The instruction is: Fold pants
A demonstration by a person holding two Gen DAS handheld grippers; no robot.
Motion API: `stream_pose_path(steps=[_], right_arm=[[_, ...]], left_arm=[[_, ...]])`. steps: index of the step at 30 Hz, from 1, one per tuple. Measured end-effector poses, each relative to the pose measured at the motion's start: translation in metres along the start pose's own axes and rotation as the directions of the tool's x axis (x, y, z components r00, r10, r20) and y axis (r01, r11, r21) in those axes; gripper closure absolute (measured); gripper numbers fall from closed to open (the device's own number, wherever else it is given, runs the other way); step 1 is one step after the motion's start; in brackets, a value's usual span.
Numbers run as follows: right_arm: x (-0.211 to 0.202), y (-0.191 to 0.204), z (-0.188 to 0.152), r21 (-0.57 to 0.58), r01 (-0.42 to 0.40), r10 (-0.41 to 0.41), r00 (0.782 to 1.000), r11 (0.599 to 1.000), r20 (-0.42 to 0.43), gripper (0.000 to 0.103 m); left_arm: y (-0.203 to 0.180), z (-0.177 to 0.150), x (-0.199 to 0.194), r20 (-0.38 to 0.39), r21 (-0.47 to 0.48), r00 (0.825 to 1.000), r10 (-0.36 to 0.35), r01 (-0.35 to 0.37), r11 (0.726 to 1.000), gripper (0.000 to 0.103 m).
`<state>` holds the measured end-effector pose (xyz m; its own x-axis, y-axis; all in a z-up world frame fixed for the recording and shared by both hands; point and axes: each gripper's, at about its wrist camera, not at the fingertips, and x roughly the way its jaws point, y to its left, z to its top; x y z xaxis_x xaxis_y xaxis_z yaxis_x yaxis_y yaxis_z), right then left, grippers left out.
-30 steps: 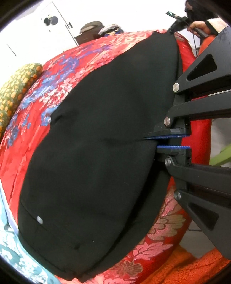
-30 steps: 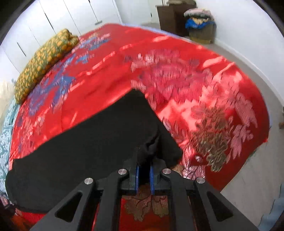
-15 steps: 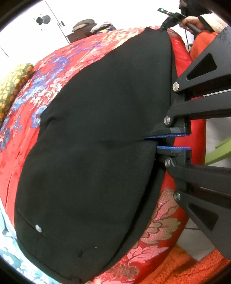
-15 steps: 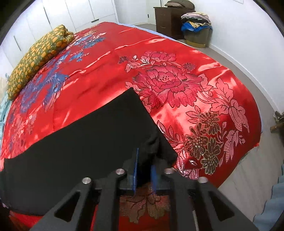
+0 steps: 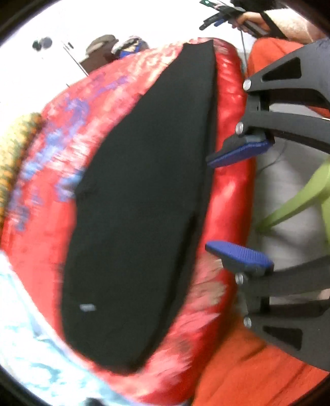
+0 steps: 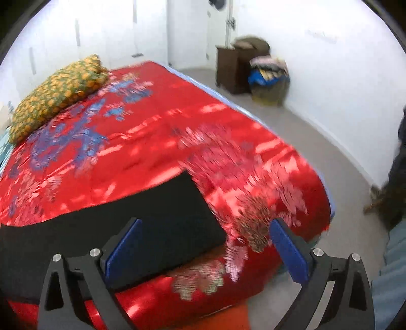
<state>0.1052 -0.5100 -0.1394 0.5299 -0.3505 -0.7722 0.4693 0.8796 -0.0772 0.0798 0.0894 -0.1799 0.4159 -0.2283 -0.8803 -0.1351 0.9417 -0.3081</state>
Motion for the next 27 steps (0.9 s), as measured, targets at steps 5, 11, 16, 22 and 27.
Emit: stream_pose_path(steps=[5, 11, 16, 22, 27], right_arm=[[-0.02, 0.087, -0.007, -0.115, -0.154, 0.157, 0.987, 0.981, 0.017, 0.004], [-0.016, 0.234, -0.049, -0.247, -0.424, 0.405, 0.905, 0.871, -0.128, 0.004], [0.001, 0.304, -0.106, -0.367, -0.475, 0.404, 0.878, 0.8, -0.256, 0.004], [0.013, 0.297, -0.142, -0.431, -0.458, 0.355, 0.885, 0.777, -0.3, 0.0], [0.014, 0.292, -0.141, -0.423, -0.453, 0.357, 0.888, 0.785, -0.289, 0.0]], left_arm=[[-0.014, 0.053, 0.0, 0.205, 0.127, 0.976, 0.076, -0.104, 0.986, 0.018], [-0.01, 0.066, 0.083, 0.129, 0.243, 0.975, 0.18, -0.207, 0.948, 0.029], [0.001, 0.024, 0.098, 0.006, 0.354, 0.96, 0.281, -0.265, 0.897, 0.034], [0.001, 0.022, 0.055, -0.001, 0.321, 0.98, 0.201, -0.19, 0.928, 0.032], [-0.011, 0.093, 0.056, 0.161, 0.266, 0.973, 0.167, -0.206, 0.942, 0.013]])
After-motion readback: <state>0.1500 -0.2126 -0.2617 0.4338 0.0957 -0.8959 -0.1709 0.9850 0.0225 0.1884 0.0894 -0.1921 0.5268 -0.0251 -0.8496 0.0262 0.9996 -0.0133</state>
